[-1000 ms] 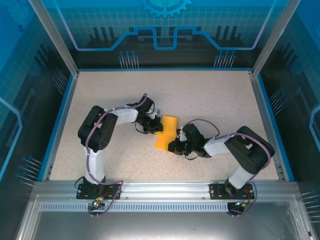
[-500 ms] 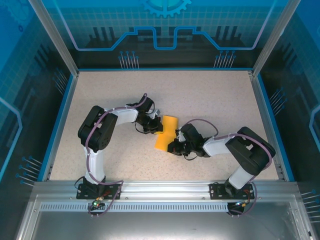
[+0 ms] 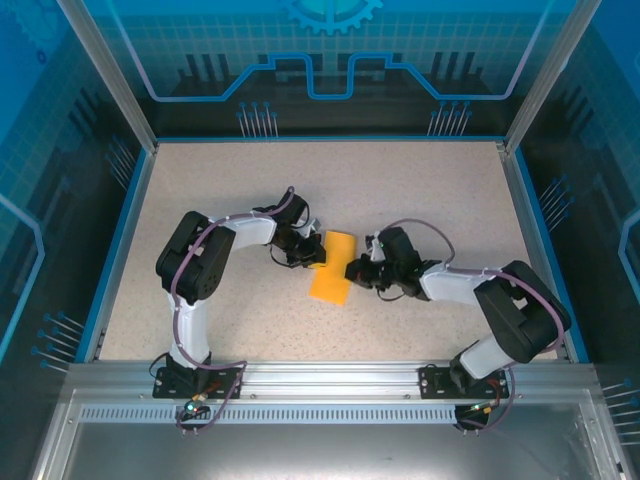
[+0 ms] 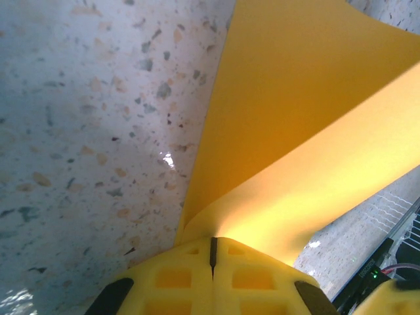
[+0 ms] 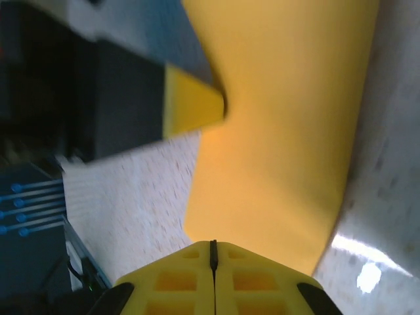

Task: Fold a paper plane with a square sheet of paper (pick it up from the middle)
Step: Fold the square sheet of paper in half at the center of the table.

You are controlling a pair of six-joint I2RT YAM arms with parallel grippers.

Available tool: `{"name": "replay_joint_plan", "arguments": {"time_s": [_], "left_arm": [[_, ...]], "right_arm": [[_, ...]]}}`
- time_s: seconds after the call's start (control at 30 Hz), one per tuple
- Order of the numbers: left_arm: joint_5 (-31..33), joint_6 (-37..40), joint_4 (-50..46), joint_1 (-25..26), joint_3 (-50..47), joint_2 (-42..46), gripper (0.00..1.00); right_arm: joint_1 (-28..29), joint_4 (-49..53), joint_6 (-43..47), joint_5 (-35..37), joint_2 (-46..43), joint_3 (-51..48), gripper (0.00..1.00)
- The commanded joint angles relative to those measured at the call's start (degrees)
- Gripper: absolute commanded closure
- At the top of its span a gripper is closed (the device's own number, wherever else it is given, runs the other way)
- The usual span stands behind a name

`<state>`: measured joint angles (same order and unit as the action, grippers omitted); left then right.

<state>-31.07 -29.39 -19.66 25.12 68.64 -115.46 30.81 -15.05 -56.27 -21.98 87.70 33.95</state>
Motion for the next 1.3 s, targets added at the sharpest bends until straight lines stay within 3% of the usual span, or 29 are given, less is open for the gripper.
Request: {"name": "replay_joint_plan", "arguments": {"time_s": [0.0, 0.6, 0.93, 1.27], "left_arm": [[5.32, 1.85, -5.27, 0.72, -1.25, -3.72, 1.0], [5.55, 2.23, -5.51, 0.71, -1.27, -3.81, 1.0], [5.49, 2.42, -5.83, 0.72, -1.11, -3.87, 1.0], [5.36, 2.58, -5.85, 0.71, -1.14, -3.91, 1.0]], "right_arm": [[-2.41, -2.15, 2.66, -3.6, 3.17, 2.35, 0.95], [-4.78, 1.78, 5.75, -1.44, 15.38, 4.45, 0.96], [-5.74, -0.07, 5.88, -4.67, 9.77, 6.84, 0.95], [-8.21, -1.27, 6.7, -5.7, 15.54, 8.55, 0.95]]}}
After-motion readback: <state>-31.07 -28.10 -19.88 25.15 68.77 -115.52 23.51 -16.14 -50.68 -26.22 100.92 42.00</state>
